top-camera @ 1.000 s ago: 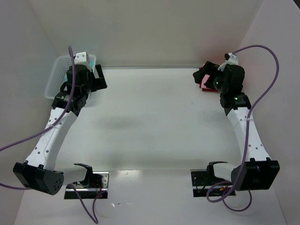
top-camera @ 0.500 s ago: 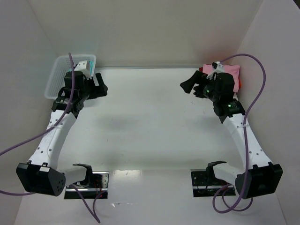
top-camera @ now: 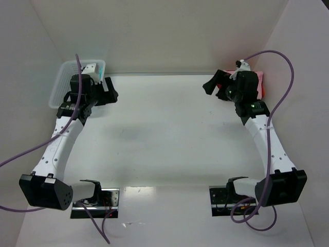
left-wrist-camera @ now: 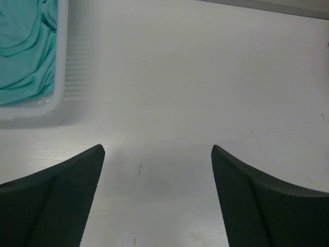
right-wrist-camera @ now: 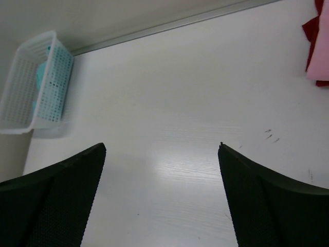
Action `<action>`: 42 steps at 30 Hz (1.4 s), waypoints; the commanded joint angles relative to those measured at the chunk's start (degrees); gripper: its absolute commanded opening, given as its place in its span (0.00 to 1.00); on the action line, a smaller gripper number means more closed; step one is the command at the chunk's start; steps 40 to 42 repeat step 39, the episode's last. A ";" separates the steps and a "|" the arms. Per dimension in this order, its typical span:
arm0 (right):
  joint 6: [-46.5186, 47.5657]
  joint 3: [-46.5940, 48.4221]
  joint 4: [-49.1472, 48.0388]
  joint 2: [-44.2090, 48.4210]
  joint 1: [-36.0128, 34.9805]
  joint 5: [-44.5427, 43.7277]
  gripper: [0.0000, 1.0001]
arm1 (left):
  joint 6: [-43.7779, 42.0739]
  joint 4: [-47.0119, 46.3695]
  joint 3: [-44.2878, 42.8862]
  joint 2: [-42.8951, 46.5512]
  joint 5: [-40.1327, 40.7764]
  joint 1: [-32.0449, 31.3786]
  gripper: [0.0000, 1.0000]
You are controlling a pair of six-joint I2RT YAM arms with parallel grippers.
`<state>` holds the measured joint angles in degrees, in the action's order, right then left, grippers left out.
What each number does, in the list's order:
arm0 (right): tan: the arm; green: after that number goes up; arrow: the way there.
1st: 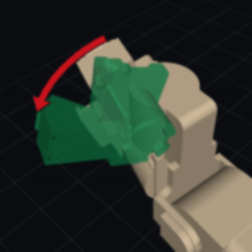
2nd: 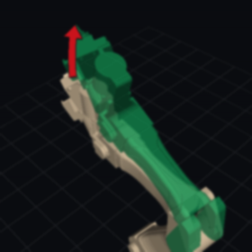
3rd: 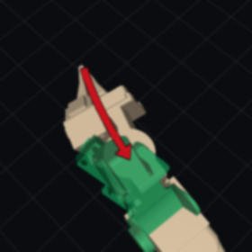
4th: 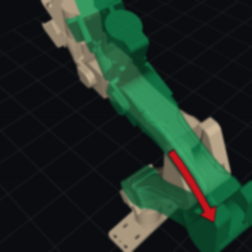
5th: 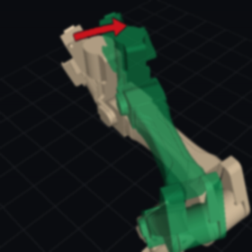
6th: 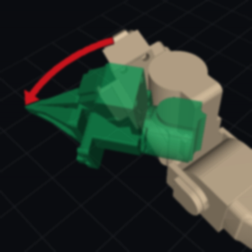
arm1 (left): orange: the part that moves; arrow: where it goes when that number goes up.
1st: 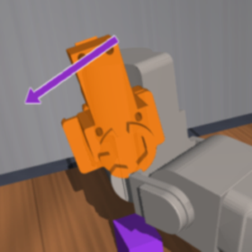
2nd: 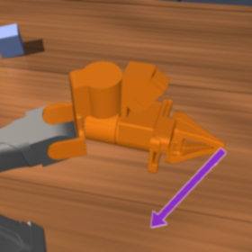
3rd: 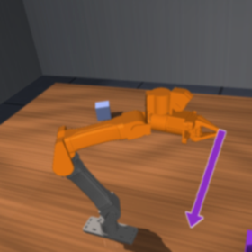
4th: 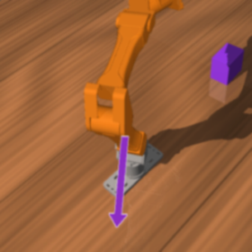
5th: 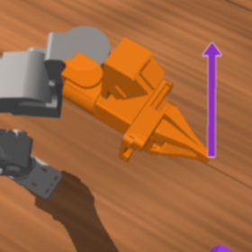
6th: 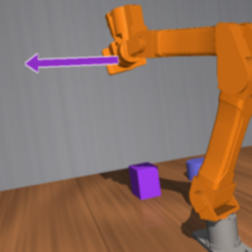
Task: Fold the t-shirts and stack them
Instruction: Put the neatly folded tshirt into the corner of the board with the right arm
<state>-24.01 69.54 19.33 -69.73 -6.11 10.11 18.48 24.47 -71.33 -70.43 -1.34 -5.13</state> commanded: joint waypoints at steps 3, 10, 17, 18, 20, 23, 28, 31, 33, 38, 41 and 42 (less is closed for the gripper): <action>1.42 4.46 -1.93 -4.00 0.13 7.63 1.00 | 0.77 3.38 -9.42 -3.74 15.00 0.99 1.00; -0.86 8.76 -3.78 -11.99 0.13 11.25 1.00 | 1.02 2.96 -19.02 -12.95 23.06 9.07 1.00; 0.36 14.30 -4.39 -17.09 0.13 11.78 1.00 | 2.18 -4.40 -22.27 -26.67 9.99 17.08 1.00; 0.37 15.35 -4.39 -18.41 0.13 11.78 1.00 | 1.65 -5.47 -22.27 -27.82 8.83 17.60 1.00; 0.89 15.89 -3.78 -20.08 0.13 10.72 1.00 | 0.33 -6.80 -23.76 -32.12 6.28 18.13 1.00; -0.58 17.47 -2.72 -22.11 0.13 10.20 1.00 | 0.94 -3.21 -29.47 -37.14 5.05 19.28 1.00; 0.88 17.47 1.30 -21.58 -0.39 3.00 1.00 | 0.42 -9.69 -21.41 -31.54 -1.99 19.28 1.00; 2.74 18.70 3.17 -20.63 -0.39 -7.88 1.00 | -0.11 -11.90 -17.27 -27.23 -3.31 19.28 1.00; 3.26 18.10 3.09 -17.99 0.13 -12.46 1.00 | -0.64 -11.37 -17.26 -25.73 -3.84 19.28 1.00; 2.83 15.89 0.26 -14.03 2.50 -12.32 1.00 | -0.64 -10.68 -15.77 -22.82 -6.38 19.28 1.00; 2.31 15.89 0.27 -14.03 3.20 -11.70 1.00 | -0.64 -10.67 -15.77 -22.21 -6.39 19.28 1.00; 2.31 15.89 0.27 -14.03 3.20 -11.70 1.00 | -0.64 -10.67 -15.77 -22.21 -6.39 19.28 1.00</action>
